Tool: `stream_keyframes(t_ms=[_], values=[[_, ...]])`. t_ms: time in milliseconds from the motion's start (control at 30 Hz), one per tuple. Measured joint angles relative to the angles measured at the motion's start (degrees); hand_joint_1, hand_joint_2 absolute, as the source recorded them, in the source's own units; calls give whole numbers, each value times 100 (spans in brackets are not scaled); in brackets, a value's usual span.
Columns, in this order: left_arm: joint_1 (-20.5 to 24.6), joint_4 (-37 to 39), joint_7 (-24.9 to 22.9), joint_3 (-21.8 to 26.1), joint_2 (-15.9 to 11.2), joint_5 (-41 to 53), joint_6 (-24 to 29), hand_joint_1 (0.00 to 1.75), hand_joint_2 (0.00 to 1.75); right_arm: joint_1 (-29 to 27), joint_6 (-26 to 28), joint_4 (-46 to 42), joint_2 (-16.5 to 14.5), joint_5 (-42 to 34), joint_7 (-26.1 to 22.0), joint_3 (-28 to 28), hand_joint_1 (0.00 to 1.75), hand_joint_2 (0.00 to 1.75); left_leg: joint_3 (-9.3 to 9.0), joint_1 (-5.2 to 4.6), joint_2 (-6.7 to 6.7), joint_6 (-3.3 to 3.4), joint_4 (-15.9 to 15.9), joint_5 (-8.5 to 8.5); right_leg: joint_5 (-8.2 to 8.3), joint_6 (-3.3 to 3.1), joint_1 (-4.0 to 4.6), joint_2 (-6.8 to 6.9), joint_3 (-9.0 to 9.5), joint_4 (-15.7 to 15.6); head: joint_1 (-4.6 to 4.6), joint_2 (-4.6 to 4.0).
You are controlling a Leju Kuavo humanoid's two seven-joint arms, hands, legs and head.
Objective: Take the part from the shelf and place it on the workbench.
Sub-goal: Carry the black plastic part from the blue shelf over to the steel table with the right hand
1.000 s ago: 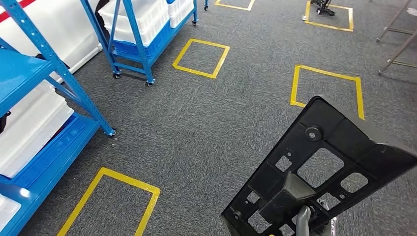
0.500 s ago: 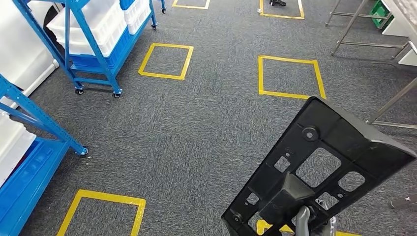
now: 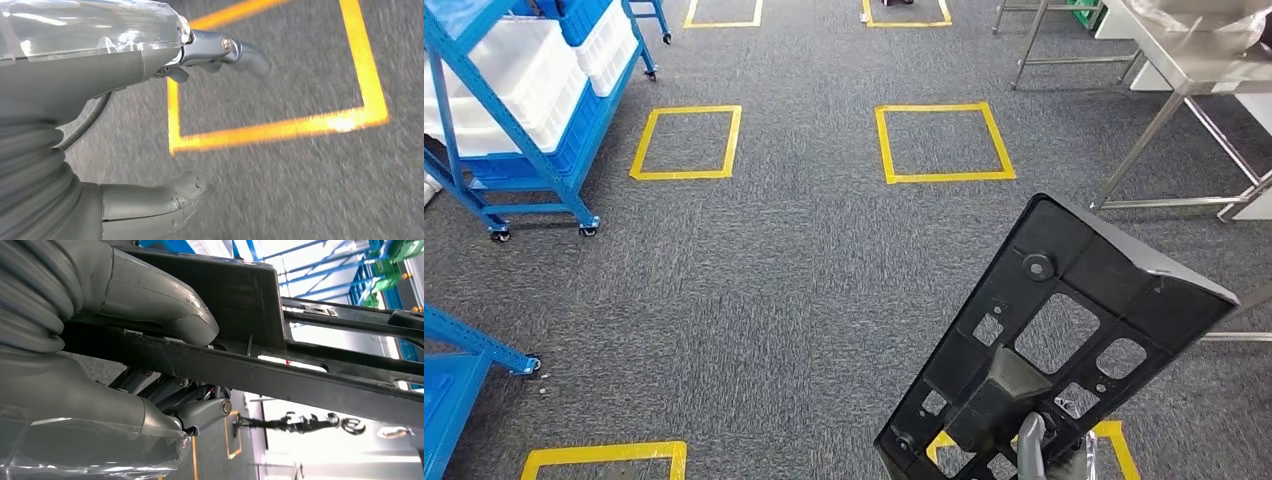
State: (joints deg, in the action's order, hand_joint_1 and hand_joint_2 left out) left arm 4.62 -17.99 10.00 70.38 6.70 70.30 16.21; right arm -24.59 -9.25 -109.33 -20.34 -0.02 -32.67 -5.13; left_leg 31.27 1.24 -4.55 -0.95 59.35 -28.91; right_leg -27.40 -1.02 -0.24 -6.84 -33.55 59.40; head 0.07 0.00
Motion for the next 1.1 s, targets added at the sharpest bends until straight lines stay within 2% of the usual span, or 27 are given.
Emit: stream_keyframes(t_ms=[67, 100, 133, 200, 233, 267, 300, 333, 367, 433, 467, 500, 567, 600, 633, 667, 733, 767, 800, 833, 867, 900, 967, 1000, 1033, 1067, 1100], values=[[30, 2, 23, 92, 1, -202, -137, 0, 175, -4, -39, 2, -2, 8, -2, 1, 175, 175, -15, -15, 142, 71, -33, 24, 31, 69, -24, -122, -46, -8, -2, 0], [45, 3, 36, 128, 9, -256, -109, 0, 175, -9, -51, 3, -2, 16, -4, 1, 175, 175, -25, -16, 217, 114, -54, 44, 10, 98, -21, -67, -74, 22, 3, -1], [55, 4, 55, 162, 21, -290, -63, 0, 175, -12, -60, 4, -2, 25, -7, 2, 175, 175, -34, -11, 289, 155, -79, 64, -66, 123, -14, 71, -137, 135, 25, -1], [54, 8, 95, 224, 33, -361, 1, 0, 175, -13, -64, 5, -2, 37, -18, 4, 175, 175, -34, -14, 431, 201, -106, 79, -380, 163, 2, 458, -404, 680, 68, -1], [48, 10, 108, 262, 34, -408, -12, 0, 175, -14, -65, 5, -1, 39, -26, 7, 175, 175, -33, -23, 508, 211, -107, 74, -548, 179, -1, 572, -592, 1050, 84, 0], [42, 12, 115, 309, 30, -469, -50, 0, 175, -20, -65, 5, -1, 38, -35, 9, 175, 175, -33, -31, 593, 213, -106, 67, -649, 188, -6, 624, -751, 1355, 86, 0], [40, 14, 116, 353, 25, -528, -102, 0, 175, -28, -66, 8, -1, 36, -44, 10, 175, 175, -37, -36, 679, 213, -105, 56, -647, 187, -10, 649, -829, 1495, 86, 0], [43, 17, 110, 393, 21, -572, -164, 0, 175, -34, -70, 11, -1, 33, -51, 10, 175, 175, -47, -41, 760, 213, -105, 44, -541, 177, -9, 670, -798, 1424, 86, 0], [49, 25, 100, 428, 19, -601, -238, 0, 175, -37, -77, 14, -1, 30, -56, 11, 175, 175, -68, -46, 838, 207, -106, 28, -347, 155, -2, 718, -634, 1115, 86, 0], [58, 50, 79, 473, 18, -628, -383, 0, 175, -26, -94, 17, -1, 24, -69, 20, 175, 175, -122, -65, 964, 181, -108, -9, -41, 84, 50, 945, -210, 332, 85, 0], [60, 66, 71, 496, 18, -643, -466, 0, 175, -16, -99, 17, -1, 22, -78, 31, 175, 175, -143, -75, 1024, 159, -109, -28, 23, 45, 83, 1037, -71, 67, 84, 0], [62, 82, 63, 517, 18, -661, -546, 0, 175, -8, -100, 16, -1, 21, -89, 46, 175, 175, -160, -83, 1077, 135, -112, -45, 18, 15, 112, 1078, -24, -38, 82, 0], [74, 111, 46, 545, 23, -686, -674, 0, 175, -5, -98, 16, -1, 20, -104, 73, 175, 175, -210, -93, 1204, 80, -144, -66, 18, -38, 129, 958, -26, -76, 81, 0], [83, 122, 41, 547, 27, -690, -712, 0, 175, -12, -96, 16, -1, 20, -107, 84, 175, 175, -236, -88, 1209, 53, -144, -85, 37, -60, 109, 888, -6, -112, 80, 0], [91, 132, 40, 547, 31, -692, -746, 0, 175, -12, -93, 16, 0, 20, -110, 96, 175, 175, -229, -82, 1108, 30, -73, -150, 60, -91, 86, 821, 22, -156, 76, 0], [91, 142, 39, 551, 32, -697, -794, 0, 175, -8, -88, 16, 1, 20, -114, 116, 175, 175, -159, -76, 944, 11, 114, -275, 84, -122, 62, 756, 51, -196, 66, 0], [60, 157, 38, 566, 18, -705, -917, 0, 175, 4, -69, 16, 3, 18, -122, 172, 175, 175, 168, -57, 587, -11, 804, -626, 103, -164, 47, 619, 74, -220, 37, 0], [37, 164, 34, 575, 10, -695, -990, 0, 175, 2, -53, 16, 6, 13, -125, 201, 175, 175, 360, -55, 520, -23, 1163, -754, 102, -172, 50, 536, 74, -215, 25, 0], [15, 170, 21, 581, 6, -674, -1051, 0, 175, -8, -30, 16, 10, 7, -128, 228, 175, 175, 496, -53, 495, -34, 1385, -785, 98, -174, 52, 449, 77, -208, 20, 0], [-3, 179, 0, 582, 5, -636, -1100, 0, 175, -20, -6, 16, 16, -4, -132, 252, 175, 175, 545, -49, 486, -44, 1405, -698, 92, -170, 51, 360, 80, -196, 20, 0], [-14, 187, -25, 575, 4, -588, -1136, 0, 175, -31, 20, 16, 23, -18, -135, 279, 175, 175, 493, -40, 463, -50, 1208, -510, 82, -160, 48, 270, 85, -176, 19, 0], [-21, 193, -49, 566, 4, -541, -1156, 0, 175, -38, 43, 16, 30, -31, -137, 309, 175, 175, 359, -23, 382, -53, 844, -267, 66, -143, 43, 187, 85, -147, 19, 0], [-32, 203, -80, 548, 1, -501, -1176, 0, 175, -42, 84, 15, 45, -61, -140, 365, 175, 175, 109, 6, 100, -41, 189, 16, 29, -94, 45, 34, 52, -70, 18, 0], [-37, 205, -106, 544, -1, -482, -1182, 0, 175, -47, 108, 13, 55, -76, -140, 393, 175, 175, 47, 8, 6, -23, 25, 53, 21, -65, 41, -33, 25, -43, 15, 0], [-40, 207, -148, 536, -3, -444, -1187, 0, 175, -57, 133, 10, 68, -91, -140, 418, 175, 175, 30, -3, -16, 5, -15, 29, 25, -30, 33, -99, -2, -34, 13, 0], [-44, 209, -205, 513, -5, -371, -1190, 0, 175, -72, 162, 7, 84, -105, -140, 444, 175, 175, 23, -4, 56, 44, -32, 45, 37, 7, 27, -166, -23, -39, 10, 0], [-45, 213, -262, 477, -5, -285, -1187, 0, 175, -89, 187, 3, 99, -119, -140, 466, 175, 175, 9, 1, 134, 84, -55, 62, 38, 37, 19, -170, -38, -33, 6, 0]])
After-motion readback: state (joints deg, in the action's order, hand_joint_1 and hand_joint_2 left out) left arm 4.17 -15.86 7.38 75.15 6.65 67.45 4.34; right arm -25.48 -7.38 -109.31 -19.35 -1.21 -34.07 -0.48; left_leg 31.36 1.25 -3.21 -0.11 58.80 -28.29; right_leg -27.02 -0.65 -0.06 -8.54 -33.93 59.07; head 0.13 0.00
